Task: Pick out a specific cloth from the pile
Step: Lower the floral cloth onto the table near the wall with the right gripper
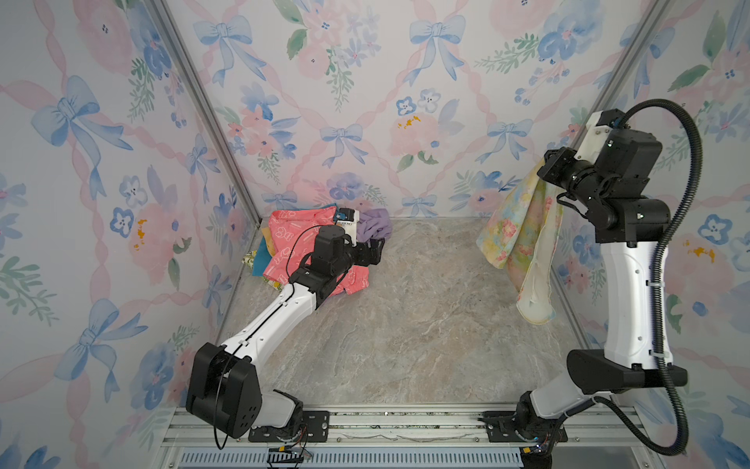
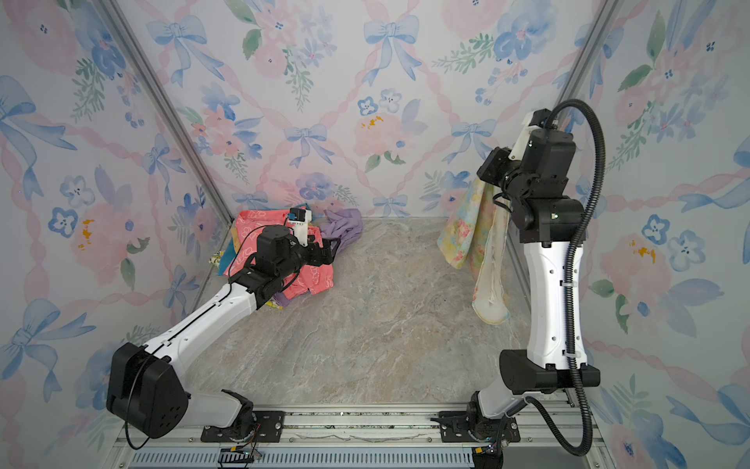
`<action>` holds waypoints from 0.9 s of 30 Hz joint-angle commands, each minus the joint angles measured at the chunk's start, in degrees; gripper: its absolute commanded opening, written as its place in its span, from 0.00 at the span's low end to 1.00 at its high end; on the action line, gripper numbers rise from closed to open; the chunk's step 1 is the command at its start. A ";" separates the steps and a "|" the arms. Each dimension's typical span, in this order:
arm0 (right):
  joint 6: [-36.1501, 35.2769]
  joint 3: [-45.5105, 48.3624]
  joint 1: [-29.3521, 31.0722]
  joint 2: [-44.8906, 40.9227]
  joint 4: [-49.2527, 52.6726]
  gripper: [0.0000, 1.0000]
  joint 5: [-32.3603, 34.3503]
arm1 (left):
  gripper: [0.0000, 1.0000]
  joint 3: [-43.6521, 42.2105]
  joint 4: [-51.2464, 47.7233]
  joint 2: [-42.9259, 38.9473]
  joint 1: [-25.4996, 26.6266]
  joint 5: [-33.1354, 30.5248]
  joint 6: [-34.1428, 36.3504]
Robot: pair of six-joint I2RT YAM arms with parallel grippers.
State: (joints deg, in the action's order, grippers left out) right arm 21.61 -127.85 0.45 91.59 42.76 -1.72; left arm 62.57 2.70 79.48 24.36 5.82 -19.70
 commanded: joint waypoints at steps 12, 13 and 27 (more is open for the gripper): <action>-1.92 14.68 -4.77 1.64 -10.41 0.00 -0.70 | 0.93 -1.37 0.69 0.21 2.03 -2.08 1.51; -2.54 14.67 -4.91 2.21 -10.66 0.00 -0.20 | 0.93 -1.43 0.64 0.16 2.02 -2.21 1.51; -5.43 13.51 -5.30 8.30 -12.99 0.00 2.02 | 0.93 -1.34 0.63 1.04 1.87 -2.86 1.99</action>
State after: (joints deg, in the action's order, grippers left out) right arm 17.32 -116.25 -4.89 101.34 33.50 -0.58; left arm 61.87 2.74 79.48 26.17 3.64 -19.05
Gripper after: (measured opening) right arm 0.046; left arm 0.932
